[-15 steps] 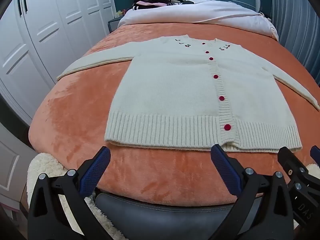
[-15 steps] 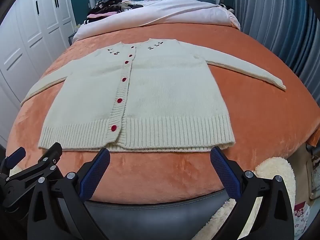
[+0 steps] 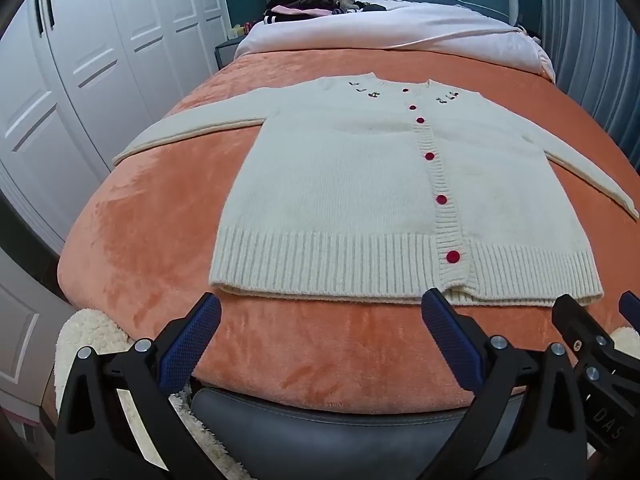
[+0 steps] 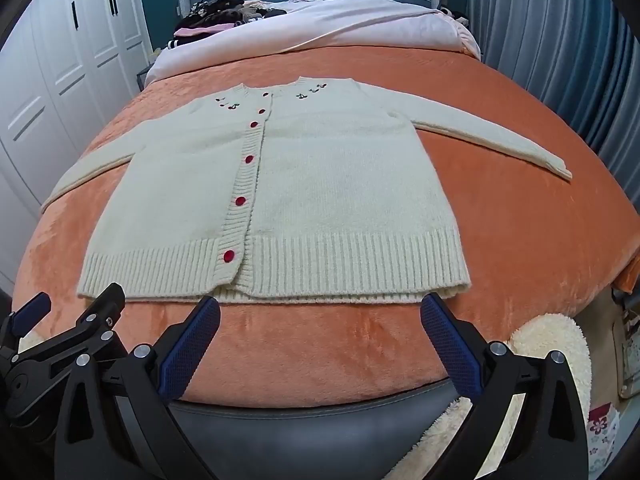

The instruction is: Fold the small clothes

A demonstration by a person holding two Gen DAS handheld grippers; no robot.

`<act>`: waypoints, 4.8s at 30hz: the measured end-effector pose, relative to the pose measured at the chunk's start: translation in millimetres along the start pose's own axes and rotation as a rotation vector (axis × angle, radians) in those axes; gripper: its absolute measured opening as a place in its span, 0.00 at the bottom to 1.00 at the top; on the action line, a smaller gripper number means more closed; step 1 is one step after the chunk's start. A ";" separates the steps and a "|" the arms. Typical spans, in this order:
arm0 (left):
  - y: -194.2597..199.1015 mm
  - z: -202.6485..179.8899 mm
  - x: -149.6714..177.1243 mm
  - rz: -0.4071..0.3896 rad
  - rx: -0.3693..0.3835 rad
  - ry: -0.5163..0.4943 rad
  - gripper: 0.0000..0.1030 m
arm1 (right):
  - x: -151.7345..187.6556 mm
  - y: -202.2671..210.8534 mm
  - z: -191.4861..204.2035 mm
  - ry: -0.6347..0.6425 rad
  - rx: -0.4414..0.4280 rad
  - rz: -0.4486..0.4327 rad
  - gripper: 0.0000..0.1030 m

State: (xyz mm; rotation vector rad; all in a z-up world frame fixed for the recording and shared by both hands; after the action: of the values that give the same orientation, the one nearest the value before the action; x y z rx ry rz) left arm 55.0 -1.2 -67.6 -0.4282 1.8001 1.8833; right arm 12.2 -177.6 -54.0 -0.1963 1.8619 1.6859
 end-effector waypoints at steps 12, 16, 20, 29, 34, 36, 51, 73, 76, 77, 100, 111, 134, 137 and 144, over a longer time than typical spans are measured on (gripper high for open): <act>0.7 0.6 -0.3 -0.003 0.000 -0.001 0.95 | -0.4 -0.2 -0.9 -0.002 -0.001 0.001 0.95; 0.5 0.4 0.1 -0.001 0.000 -0.002 0.95 | -1.0 0.5 -2.4 -0.001 0.000 0.001 0.95; 0.1 0.5 -0.3 0.018 0.001 0.001 0.95 | 1.8 -0.2 -4.2 -0.001 0.005 0.014 0.95; -0.8 1.5 -2.3 0.022 0.000 0.005 0.95 | -1.7 -0.6 -0.4 -0.005 0.005 0.026 0.95; -1.0 1.3 -2.3 0.021 -0.001 0.005 0.95 | -1.2 -0.6 -0.1 -0.005 0.006 0.026 0.95; -1.2 1.7 -2.4 0.022 0.000 0.005 0.95 | -1.3 -1.0 0.0 -0.003 0.006 0.026 0.95; -2.8 3.7 -3.0 0.027 -0.002 0.006 0.95 | -2.2 -3.3 0.4 -0.004 0.005 0.035 0.95; -7.6 2.1 -3.5 0.032 -0.007 0.003 0.94 | -3.6 -6.2 0.5 -0.006 0.006 0.043 0.95; -7.4 2.1 -3.5 0.032 -0.007 0.004 0.94 | -3.7 -6.3 0.4 -0.006 0.005 0.044 0.95; -7.4 2.1 -3.4 0.033 -0.006 0.003 0.94 | -3.6 -6.1 0.4 -0.005 0.006 0.043 0.95; -15.5 1.3 0.7 0.052 -0.016 -0.001 0.94 | -0.5 -15.0 0.5 -0.013 0.001 0.072 0.95; -34.8 23.0 -35.6 0.084 0.102 0.167 0.95 | -73.9 -56.0 -153.8 -0.359 -0.162 0.053 0.95; -114.8 -21.5 -60.4 0.261 0.073 0.099 0.95 | -196.8 -207.1 -434.2 -0.642 0.185 0.156 0.48; -116.8 -22.7 -63.3 0.259 0.063 0.092 0.95 | -208.5 -205.5 -426.5 -0.578 0.227 0.135 0.26; -117.7 -26.7 -67.3 0.247 0.046 0.070 0.95 | -224.1 -192.4 -419.3 -0.508 0.261 0.077 0.09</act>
State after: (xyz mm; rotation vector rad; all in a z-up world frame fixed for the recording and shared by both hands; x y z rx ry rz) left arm 172.5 -36.3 -131.3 -0.2685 2.0174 2.0059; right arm 146.1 -670.6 -99.6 0.3809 1.6846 1.3578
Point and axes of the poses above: each gripper's, at about its wrist camera, not at the fingertips, and y roughly against the way its jaws point, z to its left, x to its underside, the point moved 9 cm from there along -y, roughly the way its jaws point, and after that the axes turned 5 degrees about z, right-handed, at the moved point
